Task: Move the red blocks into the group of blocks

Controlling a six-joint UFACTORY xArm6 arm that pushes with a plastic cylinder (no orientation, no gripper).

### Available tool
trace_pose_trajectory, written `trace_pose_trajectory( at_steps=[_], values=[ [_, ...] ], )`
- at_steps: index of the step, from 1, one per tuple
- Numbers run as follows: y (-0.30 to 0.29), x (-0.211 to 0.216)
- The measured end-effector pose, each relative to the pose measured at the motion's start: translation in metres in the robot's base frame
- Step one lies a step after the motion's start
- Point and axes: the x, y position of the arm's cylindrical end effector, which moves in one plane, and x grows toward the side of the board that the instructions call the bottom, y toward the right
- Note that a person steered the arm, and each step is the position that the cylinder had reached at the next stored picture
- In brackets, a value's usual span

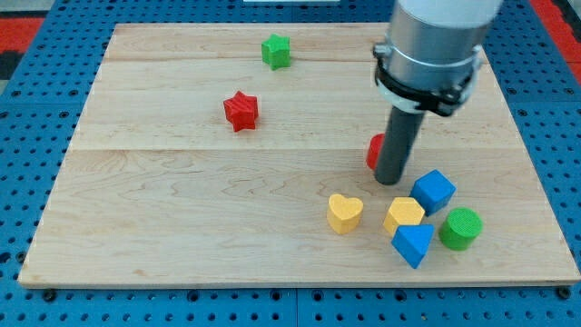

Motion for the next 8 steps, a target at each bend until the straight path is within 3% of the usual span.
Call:
trace_pose_trajectory(
  at_steps=[2,3,4,5,7,8],
  values=[
    [-0.046,-0.052],
    [-0.002,-0.068],
    [0.003,-0.009],
    [0.003,0.014],
    [-0.011,-0.108],
    [-0.093,-0.150]
  ],
)
